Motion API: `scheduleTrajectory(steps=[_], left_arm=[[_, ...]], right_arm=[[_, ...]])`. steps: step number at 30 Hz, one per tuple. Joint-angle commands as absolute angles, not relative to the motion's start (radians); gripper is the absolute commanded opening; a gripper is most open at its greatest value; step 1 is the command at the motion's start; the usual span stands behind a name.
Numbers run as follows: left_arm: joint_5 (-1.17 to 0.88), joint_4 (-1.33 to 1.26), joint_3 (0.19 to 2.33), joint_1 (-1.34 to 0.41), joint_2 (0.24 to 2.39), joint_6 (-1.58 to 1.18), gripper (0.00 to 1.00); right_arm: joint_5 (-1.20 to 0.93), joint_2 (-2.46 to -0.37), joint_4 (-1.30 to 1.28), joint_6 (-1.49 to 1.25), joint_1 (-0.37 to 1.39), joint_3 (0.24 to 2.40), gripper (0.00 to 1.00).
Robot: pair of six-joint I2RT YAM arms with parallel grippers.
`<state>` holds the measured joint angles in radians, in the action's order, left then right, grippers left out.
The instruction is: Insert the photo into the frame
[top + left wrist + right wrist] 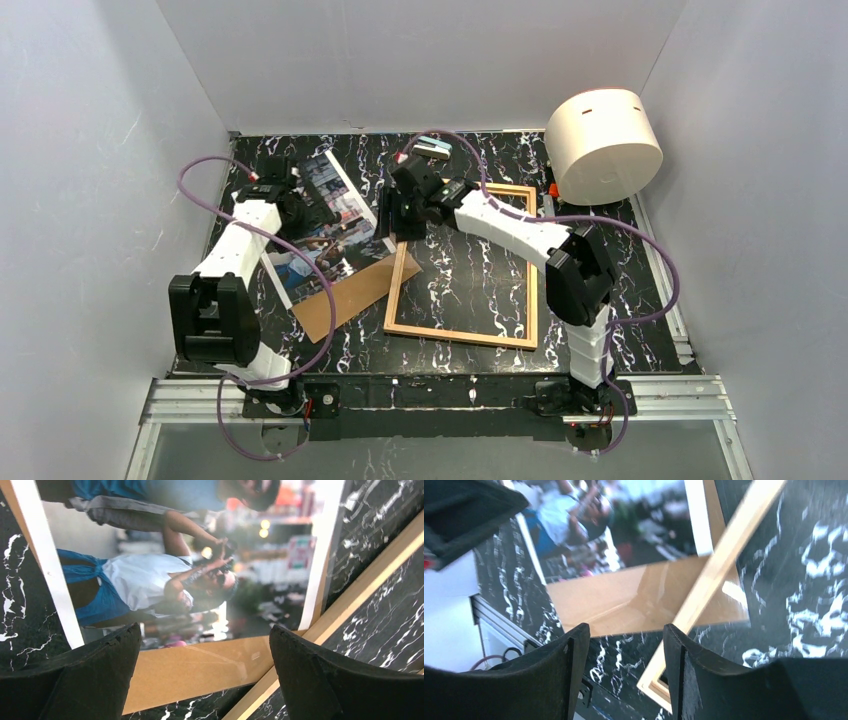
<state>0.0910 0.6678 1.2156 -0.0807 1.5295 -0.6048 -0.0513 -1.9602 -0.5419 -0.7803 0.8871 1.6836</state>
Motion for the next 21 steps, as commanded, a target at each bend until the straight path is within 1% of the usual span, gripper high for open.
scheduleTrajectory(steps=[1, 3, 4, 5, 9, 13, 18, 21], left_arm=[[0.003, 0.629, 1.118, 0.039, 1.474, -0.655, 0.98], [0.001, 0.623, 1.07, 0.084, 1.444, -0.672, 0.98], [0.0, 0.613, 1.047, 0.102, 1.423, -0.675, 0.98], [0.001, 0.604, 1.022, 0.116, 1.403, -0.677, 0.98], [0.004, 0.596, 0.968, 0.179, 1.348, -0.661, 0.98], [0.047, 0.615, 0.946, 0.204, 1.337, -0.624, 0.98], [0.098, 0.632, 0.915, 0.218, 1.32, -0.596, 0.98], [0.042, 0.601, 0.894, 0.224, 1.311, -0.584, 0.98]], right_arm=[[-0.157, -2.051, -0.507, -0.622, 0.837, 1.856, 0.62], [-0.199, -2.115, -0.549, -0.589, 0.821, 1.949, 0.6], [-0.22, -2.141, -0.559, -0.567, 0.817, 1.983, 0.55], [-0.219, -2.17, -0.575, -0.554, 0.814, 2.02, 0.53], [-0.227, -2.258, -0.614, -0.541, 0.804, 2.105, 0.54], [-0.243, -2.287, -0.614, -0.533, 0.798, 2.113, 0.56], [-0.239, -2.312, -0.619, -0.536, 0.79, 2.075, 0.55], [-0.22, -2.328, -0.63, -0.529, 0.789, 2.066, 0.55]])
